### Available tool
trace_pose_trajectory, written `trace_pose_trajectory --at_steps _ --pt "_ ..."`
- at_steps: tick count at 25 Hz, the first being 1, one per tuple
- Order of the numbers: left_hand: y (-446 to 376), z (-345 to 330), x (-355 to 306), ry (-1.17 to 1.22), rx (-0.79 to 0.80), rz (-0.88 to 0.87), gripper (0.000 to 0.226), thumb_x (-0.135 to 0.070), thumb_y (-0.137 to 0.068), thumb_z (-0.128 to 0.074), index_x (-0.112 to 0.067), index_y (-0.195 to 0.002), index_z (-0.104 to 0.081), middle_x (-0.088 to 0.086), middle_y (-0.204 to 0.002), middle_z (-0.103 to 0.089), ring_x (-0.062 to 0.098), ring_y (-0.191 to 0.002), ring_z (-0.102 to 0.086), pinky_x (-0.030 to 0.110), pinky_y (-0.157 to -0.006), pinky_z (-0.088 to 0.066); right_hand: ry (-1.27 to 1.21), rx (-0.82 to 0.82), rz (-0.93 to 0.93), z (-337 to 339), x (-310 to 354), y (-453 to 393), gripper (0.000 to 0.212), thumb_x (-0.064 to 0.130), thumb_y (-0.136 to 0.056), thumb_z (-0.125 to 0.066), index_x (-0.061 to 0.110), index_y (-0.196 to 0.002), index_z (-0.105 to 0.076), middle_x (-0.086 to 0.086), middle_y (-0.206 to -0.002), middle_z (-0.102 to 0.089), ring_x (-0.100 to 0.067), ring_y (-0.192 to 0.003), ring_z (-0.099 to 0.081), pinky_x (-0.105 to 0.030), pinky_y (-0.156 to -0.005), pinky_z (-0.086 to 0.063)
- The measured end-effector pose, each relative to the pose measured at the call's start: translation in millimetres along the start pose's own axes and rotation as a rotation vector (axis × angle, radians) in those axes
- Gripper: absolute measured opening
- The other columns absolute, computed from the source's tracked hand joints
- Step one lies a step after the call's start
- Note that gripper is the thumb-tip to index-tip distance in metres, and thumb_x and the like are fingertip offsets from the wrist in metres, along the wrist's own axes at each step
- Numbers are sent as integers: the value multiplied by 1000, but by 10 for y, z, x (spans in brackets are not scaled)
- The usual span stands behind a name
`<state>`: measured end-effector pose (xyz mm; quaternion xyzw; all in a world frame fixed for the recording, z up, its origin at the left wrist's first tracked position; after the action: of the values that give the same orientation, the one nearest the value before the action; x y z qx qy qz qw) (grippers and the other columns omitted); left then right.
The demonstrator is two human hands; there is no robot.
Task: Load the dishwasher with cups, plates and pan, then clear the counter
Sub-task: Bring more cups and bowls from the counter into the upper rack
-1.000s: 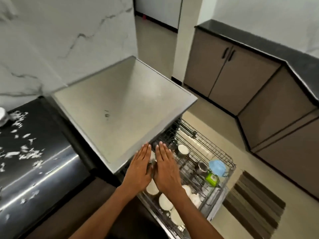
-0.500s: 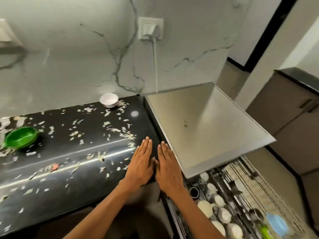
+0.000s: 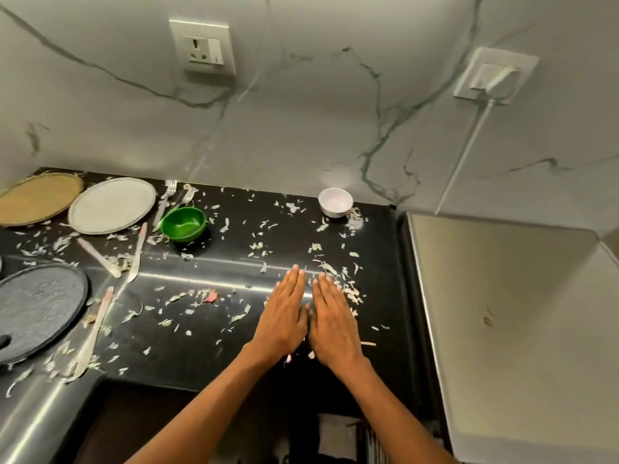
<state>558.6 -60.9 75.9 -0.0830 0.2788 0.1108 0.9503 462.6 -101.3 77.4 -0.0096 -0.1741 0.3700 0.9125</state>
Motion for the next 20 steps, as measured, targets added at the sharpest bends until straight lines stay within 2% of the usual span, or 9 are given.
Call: trace_pose_trajectory --at_steps 4,7,10,16,18,20 --pt "-503 61 185 -15 -27 89 71 -20 -101 -44 -13 -159 -3 -6 -160 12 8 -151 10 31 -124 4 20 48 69 -1 -125 -599 68 38 -100 -12 4 -158 -20 -11 -167 -15 -20 -155 -8 -32 -122 5" --pt "-905 40 191 -29 -12 113 71 -21 -100 -46 -10 -158 -6 -1 -163 4 14 -153 3 31 -125 0 22 94 74 41 -380 -1023 63 34 -105 -28 6 -159 -13 -10 -168 -4 -19 -156 2 -31 -123 9" --pt "-1302 -21 221 -68 39 137 74 -19 -99 -47 -10 -158 -5 6 -166 1 19 -154 0 35 -125 -3 50 108 57 75 -650 -1448 69 26 -103 -44 6 -160 -12 -10 -168 -1 -20 -156 3 -30 -122 8" --pt "-1962 -38 230 -142 125 140 78 -13 -92 -48 -7 -158 -6 11 -166 -2 23 -154 -3 36 -125 -5 50 149 9 42 -1014 -2146 72 23 -98 -53 8 -159 -19 -10 -168 -9 -21 -156 -6 -33 -125 -1" --pt "-2102 -80 264 -152 155 142 79 -11 -91 -48 -7 -158 -7 12 -166 -3 23 -154 -4 36 -125 -7 29 137 3 34 -1056 -2315 69 17 -95 -56 9 -157 -25 -11 -166 -19 -22 -154 -13 -33 -124 -5" --pt "-2182 -138 288 -161 180 149 80 -12 -90 -50 -6 -158 -8 12 -166 -5 22 -154 -5 35 -125 -7 25 109 4 21 -1061 -2415 65 10 -92 -58 9 -153 -34 -11 -159 -35 -24 -149 -27 -33 -123 -15"
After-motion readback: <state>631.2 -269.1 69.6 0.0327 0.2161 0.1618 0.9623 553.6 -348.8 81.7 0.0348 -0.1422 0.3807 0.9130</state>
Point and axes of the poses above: each hand's wrist, its own y-axis away from the middle knuckle, its own z-axis out of the back of the hand, x = y × z, the point moved 7 cm from there along -y, towards the middle knuckle
